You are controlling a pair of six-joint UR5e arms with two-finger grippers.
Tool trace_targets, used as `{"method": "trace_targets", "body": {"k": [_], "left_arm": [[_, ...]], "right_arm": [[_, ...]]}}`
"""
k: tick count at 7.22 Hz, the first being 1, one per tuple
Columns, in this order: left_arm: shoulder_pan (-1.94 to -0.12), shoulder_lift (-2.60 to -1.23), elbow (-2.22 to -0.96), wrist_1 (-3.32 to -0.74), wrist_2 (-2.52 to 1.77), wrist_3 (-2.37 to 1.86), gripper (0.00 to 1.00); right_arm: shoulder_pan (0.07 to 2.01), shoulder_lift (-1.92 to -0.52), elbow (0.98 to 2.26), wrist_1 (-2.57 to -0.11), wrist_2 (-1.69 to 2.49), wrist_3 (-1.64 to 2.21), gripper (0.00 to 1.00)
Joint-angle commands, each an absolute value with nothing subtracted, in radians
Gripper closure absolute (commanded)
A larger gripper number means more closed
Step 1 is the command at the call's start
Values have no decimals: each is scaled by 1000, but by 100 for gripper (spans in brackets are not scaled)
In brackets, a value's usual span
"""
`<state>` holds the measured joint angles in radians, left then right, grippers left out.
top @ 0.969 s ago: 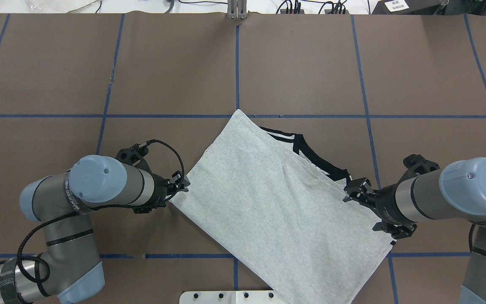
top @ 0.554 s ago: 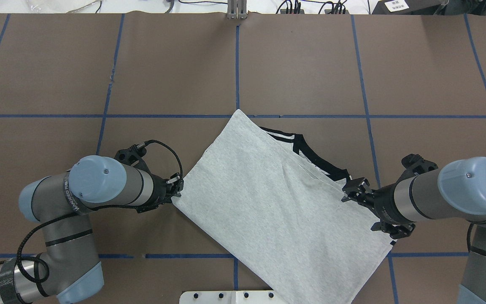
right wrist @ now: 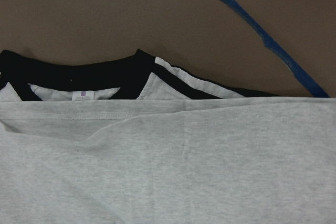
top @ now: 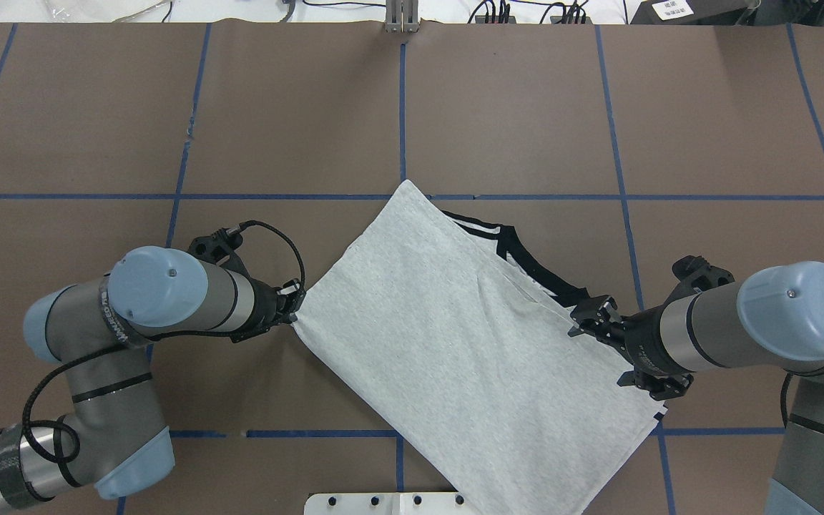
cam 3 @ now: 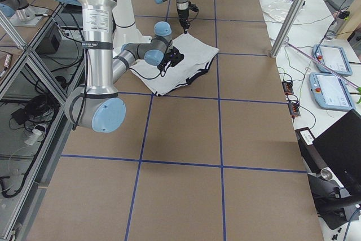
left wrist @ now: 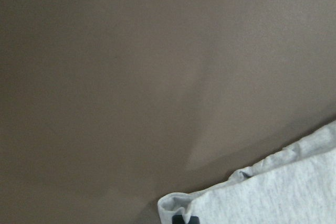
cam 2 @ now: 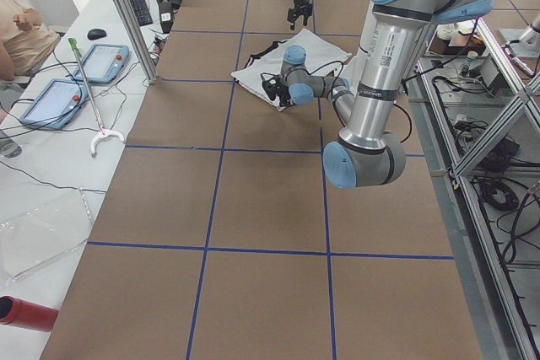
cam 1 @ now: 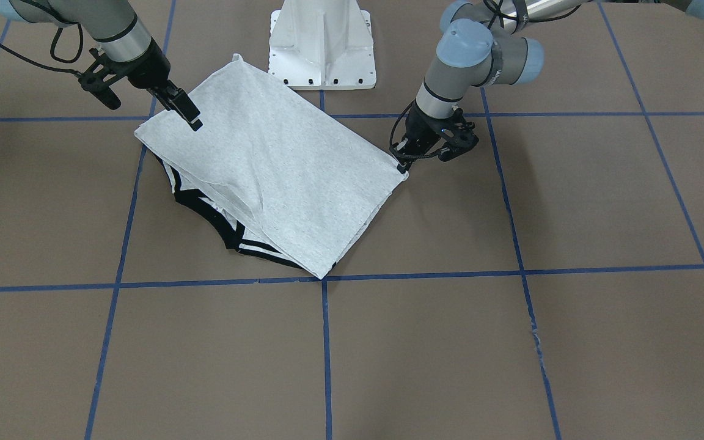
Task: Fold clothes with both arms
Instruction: 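Push the shirt with both grippers, turning it upright lengthwise away from the robot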
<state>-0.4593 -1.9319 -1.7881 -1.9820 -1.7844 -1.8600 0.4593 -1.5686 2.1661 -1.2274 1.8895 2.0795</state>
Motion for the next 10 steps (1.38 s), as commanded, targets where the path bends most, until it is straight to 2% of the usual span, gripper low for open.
{"method": "trace_targets", "body": {"k": [1, 4, 6, 7, 8, 10], "left_arm": [[-578, -2016, -1700, -1976, -1784, -1781, 100], [-766, -2288, -1337, -2051, -1787, -1724, 100], [-801, -2464, -1054, -2189, -1786, -1721, 100], [-801, -2508, -946, -2283, -1745, -1720, 100], [-802, -2532, -895, -2319, -1730, -1701, 100], [-814, -2527, -902, -2322, -1738, -1671, 57]], "right_arm": [[463, -1562, 2168, -1227, 1888, 2080, 0], [498, -1542, 2166, -1227, 1878, 2080, 0], [512, -1543, 2166, -1226, 1875, 2079, 0], [512, -1542, 2166, -1226, 1859, 2076, 0], [512, -1531, 2158, -1227, 1838, 2075, 0], [509, -1444, 2087, -1238, 1838, 2075, 0]]}}
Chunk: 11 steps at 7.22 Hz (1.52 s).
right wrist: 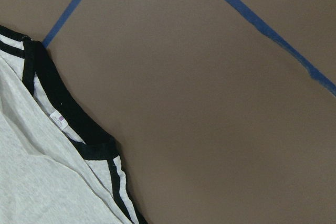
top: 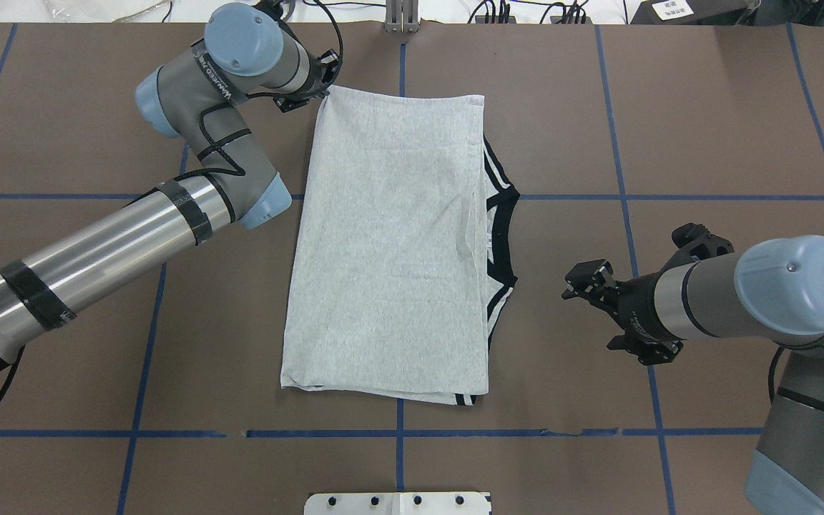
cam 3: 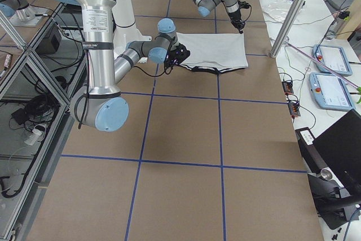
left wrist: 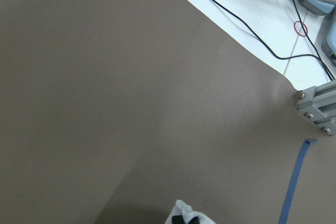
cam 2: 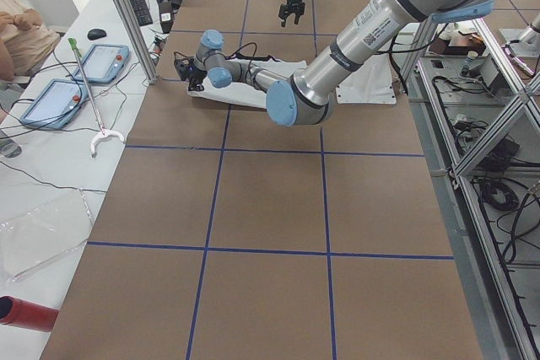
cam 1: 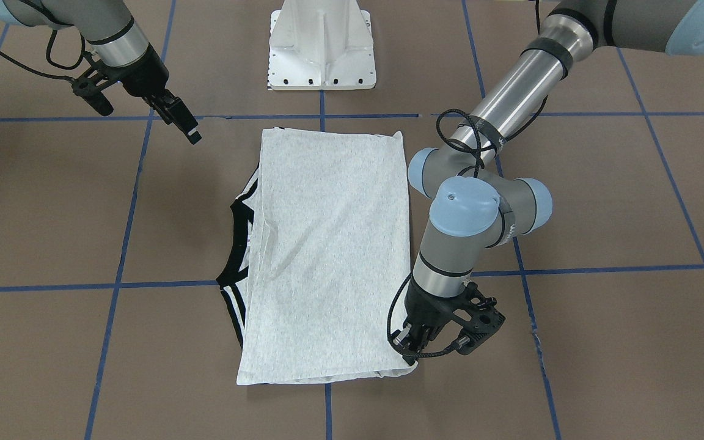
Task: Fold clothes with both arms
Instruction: 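Move the right gripper to the shirt's near corner while the left arm rises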
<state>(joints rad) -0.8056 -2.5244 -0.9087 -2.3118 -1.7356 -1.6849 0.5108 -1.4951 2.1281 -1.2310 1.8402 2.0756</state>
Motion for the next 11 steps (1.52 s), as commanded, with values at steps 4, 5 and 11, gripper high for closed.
{"method": "trace_targets", "body": {"k": [4, 5, 11], "left_arm": [[-847, -2283, -1240, -2326, -1862, -1609, 56], [-847, -2267, -1276, -2318, -1893, -1608, 56], [-851, -2209, -1362, -2313, -1902, -1609, 54]], "right_arm": [[385, -1196, 1964, -1366, 1732, 2161, 0], [344, -1140, 1938, -1409, 1703, 2216, 0], [222, -1131, 1850, -1402, 1586, 2306, 1]]}}
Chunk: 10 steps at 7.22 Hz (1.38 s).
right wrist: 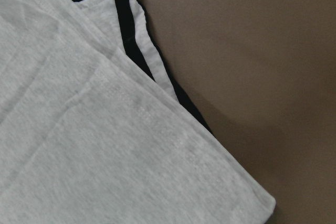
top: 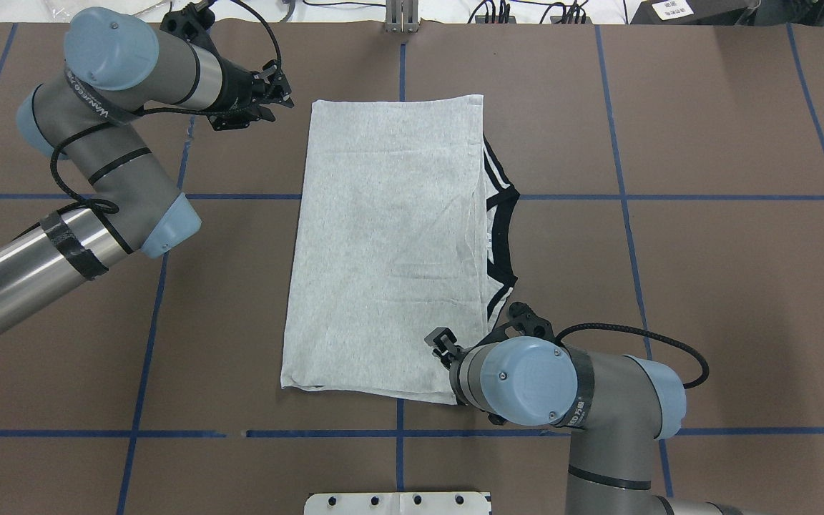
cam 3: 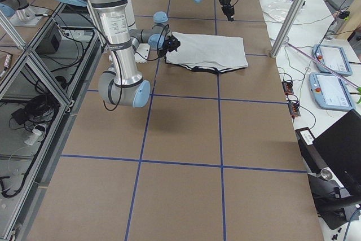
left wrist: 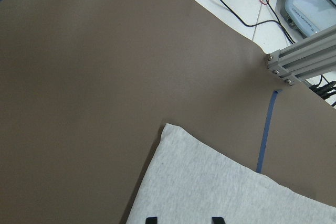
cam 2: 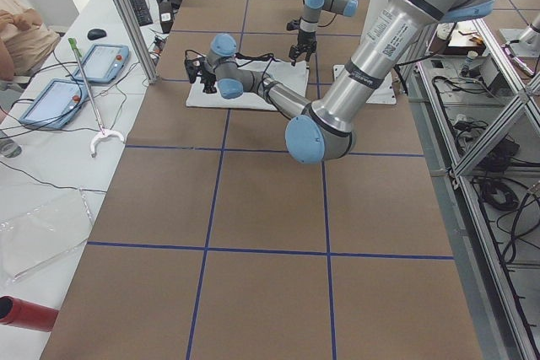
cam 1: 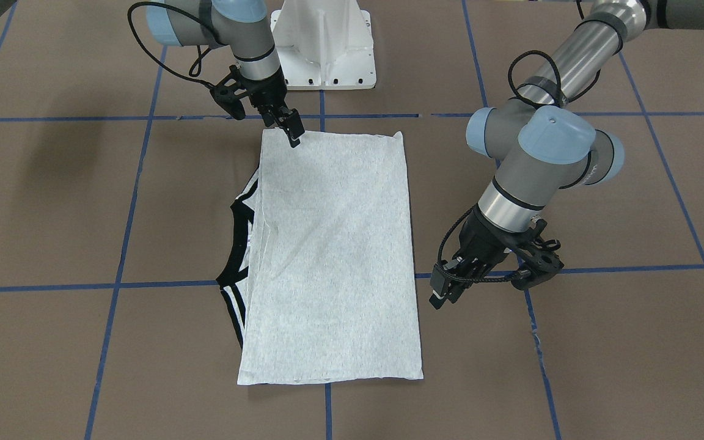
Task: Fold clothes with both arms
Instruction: 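Move the right gripper to the shirt's near corner while the left arm rises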
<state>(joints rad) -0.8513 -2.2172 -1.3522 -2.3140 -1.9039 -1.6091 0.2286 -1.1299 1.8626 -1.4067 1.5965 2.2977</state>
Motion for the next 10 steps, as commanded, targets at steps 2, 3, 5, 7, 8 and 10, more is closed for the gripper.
{"method": "trace_targets", "body": {"k": [2, 3, 5, 7, 8, 10], "left_arm": [[-851, -2206, -1367, -2313, -1901, -1609, 54], [-851, -2186, -1380, -2313, -1898, -1609, 54], [-851, -2152, -1411, -2313, -1898, -1609, 54], [-853, -2151, -1420, -2312, -1898, -1608, 54], [-854, -2149, -1422, -2312, -1898, -1609, 54], [-854, -2149, -1425, -2306, -1898, -1608, 54]], "right_arm": [[222, -1128, 1841, -1399, 1577, 2307, 4], [222, -1129, 1839, -1399, 1575, 2312, 11], [222, -1123, 1824, -1397, 1575, 2313, 18], [222, -1120, 1821, -1399, 1574, 2350, 79], [222, -1124, 1825, -1399, 1574, 2356, 100], [222, -1124, 1839, -1399, 1556, 2358, 100]]}}
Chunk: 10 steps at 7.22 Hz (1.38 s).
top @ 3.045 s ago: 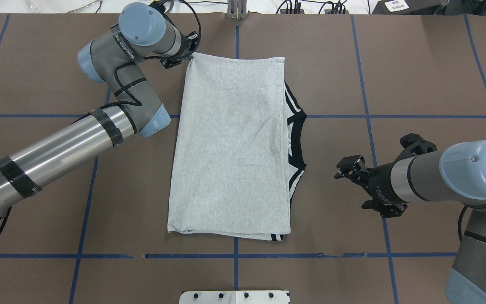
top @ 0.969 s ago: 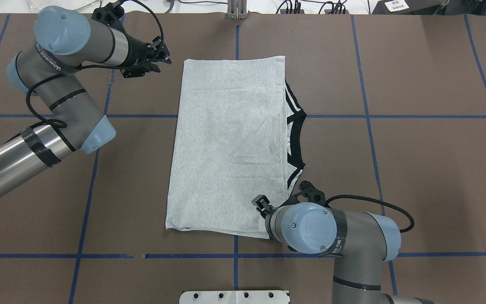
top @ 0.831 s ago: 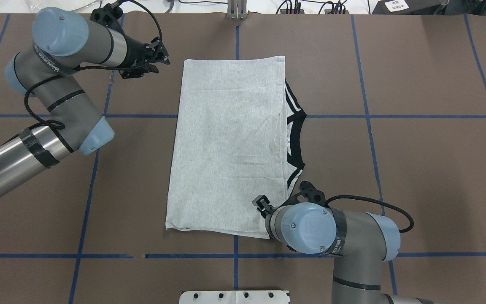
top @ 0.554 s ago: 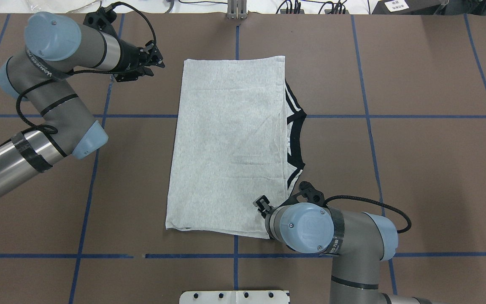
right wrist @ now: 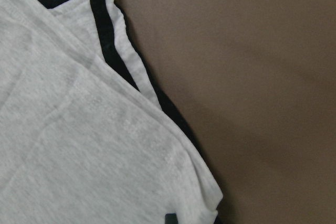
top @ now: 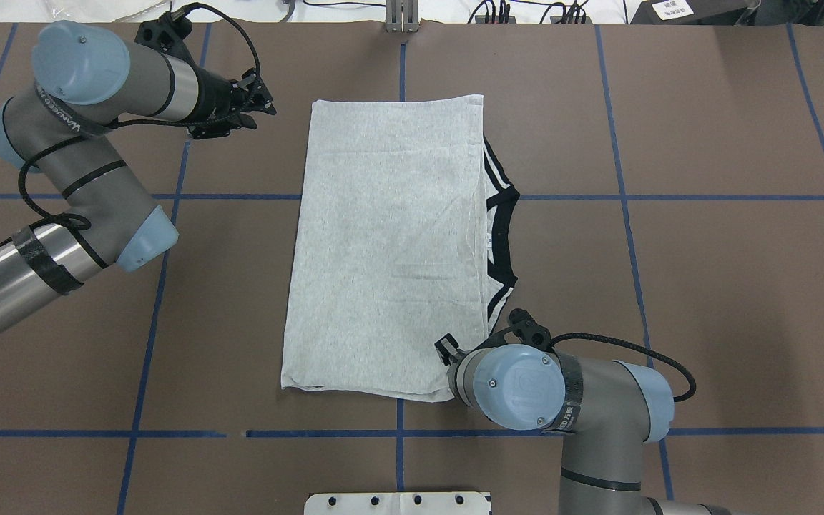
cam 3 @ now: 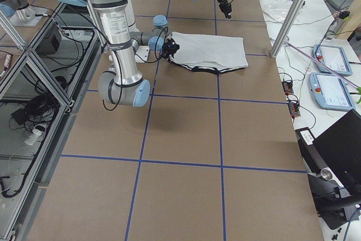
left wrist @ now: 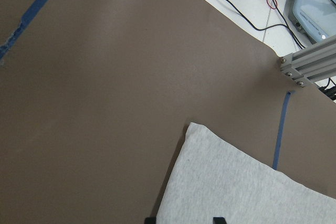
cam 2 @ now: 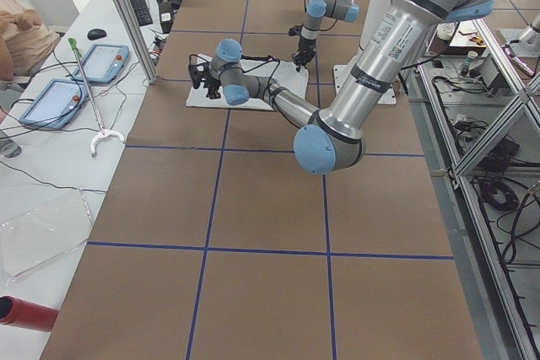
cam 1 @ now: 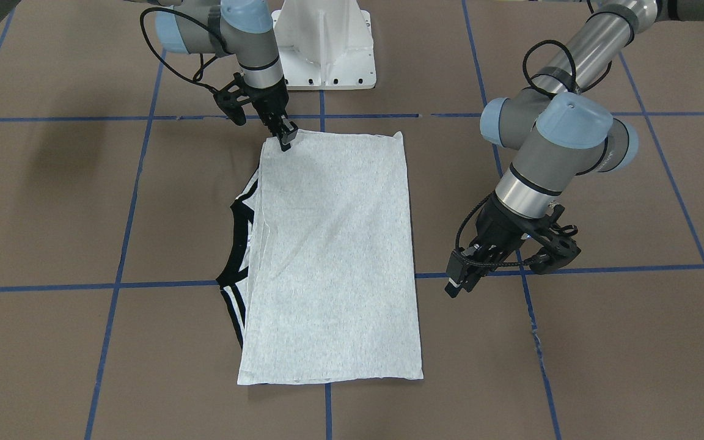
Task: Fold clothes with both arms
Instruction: 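Lower the left gripper to the other near corner and grasp both near corners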
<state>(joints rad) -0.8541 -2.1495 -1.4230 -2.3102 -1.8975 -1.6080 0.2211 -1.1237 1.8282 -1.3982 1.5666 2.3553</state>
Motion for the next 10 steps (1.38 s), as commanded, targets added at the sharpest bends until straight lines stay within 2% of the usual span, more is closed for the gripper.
{"method": "trace_targets", "body": {"k": [1, 3, 4, 6, 7, 8, 10], "left_arm": [[-854, -2142, -1437, -2303, -1898, -1609, 54], [-836, -2035, -1639, -2222, -1899, -1624, 53], [-778, -1982, -1743, -2165, -1895, -1679, 53], [-543, -1874, -1889, -2143, -1756, -1870, 53], [-429, -1868, -1899, -2081, -1684, -1926, 51], [-348, -1868, -1905, -1998, -1642, -1957, 46], [-267, -1861, -1905, -1973, -1605, -2003, 42]], "right_arm": [[224, -1123, 1844, -1404, 1555, 2358, 100], [233, -1187, 1954, -1408, 1566, 2353, 100], [235, -1196, 1962, -1408, 1568, 2353, 100], [236, -1198, 1963, -1410, 1618, 2347, 100], [236, -1200, 1963, -1408, 1620, 2347, 100], [236, -1200, 1962, -1408, 1620, 2345, 100], [235, -1198, 1962, -1410, 1620, 2345, 100]]}}
